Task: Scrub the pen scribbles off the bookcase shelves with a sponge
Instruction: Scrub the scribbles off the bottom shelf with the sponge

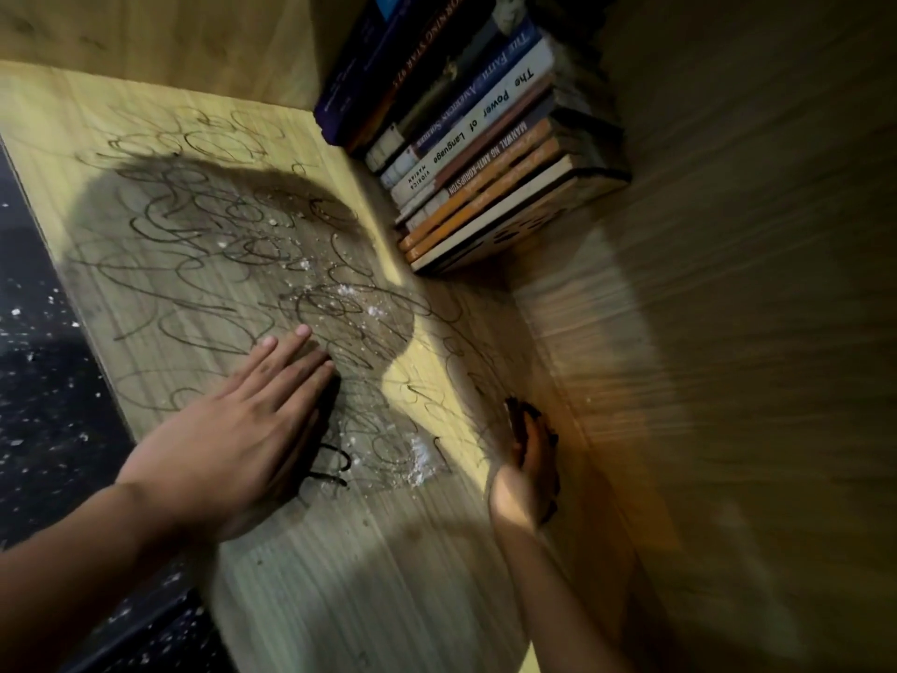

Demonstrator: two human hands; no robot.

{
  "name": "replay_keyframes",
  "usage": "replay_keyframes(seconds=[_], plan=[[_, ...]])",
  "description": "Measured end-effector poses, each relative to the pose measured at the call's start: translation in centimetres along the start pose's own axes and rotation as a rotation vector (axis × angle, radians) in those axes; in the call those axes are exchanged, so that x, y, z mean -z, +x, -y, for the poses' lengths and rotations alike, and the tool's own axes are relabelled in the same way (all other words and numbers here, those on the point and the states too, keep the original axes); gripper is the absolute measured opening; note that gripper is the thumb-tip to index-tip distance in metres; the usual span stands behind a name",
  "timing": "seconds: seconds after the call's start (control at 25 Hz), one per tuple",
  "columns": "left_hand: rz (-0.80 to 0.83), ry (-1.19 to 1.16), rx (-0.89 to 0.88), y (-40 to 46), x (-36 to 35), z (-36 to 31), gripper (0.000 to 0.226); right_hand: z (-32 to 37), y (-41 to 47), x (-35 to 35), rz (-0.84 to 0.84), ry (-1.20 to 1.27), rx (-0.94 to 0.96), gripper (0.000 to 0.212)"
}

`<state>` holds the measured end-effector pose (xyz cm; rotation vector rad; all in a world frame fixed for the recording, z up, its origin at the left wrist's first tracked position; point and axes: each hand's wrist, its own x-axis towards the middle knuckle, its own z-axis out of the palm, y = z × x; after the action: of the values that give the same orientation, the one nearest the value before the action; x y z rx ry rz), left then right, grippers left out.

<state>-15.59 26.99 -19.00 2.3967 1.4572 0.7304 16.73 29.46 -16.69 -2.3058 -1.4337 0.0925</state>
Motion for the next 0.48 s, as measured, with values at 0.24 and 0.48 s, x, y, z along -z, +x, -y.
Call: replay_keyframes(seconds=[0.24, 0.48], plan=[[0.027, 0.001, 0.008, -0.24, -0.03, 0.13, 0.060, 0.14, 0.64, -0.16, -0.001, -0.062, -0.068, 0.040], [0.026, -0.038, 0.043, 0.20, 0.49, -0.31, 0.066, 0.30, 0.34, 0.08, -0.010, -0.025, -0.088, 0.043]])
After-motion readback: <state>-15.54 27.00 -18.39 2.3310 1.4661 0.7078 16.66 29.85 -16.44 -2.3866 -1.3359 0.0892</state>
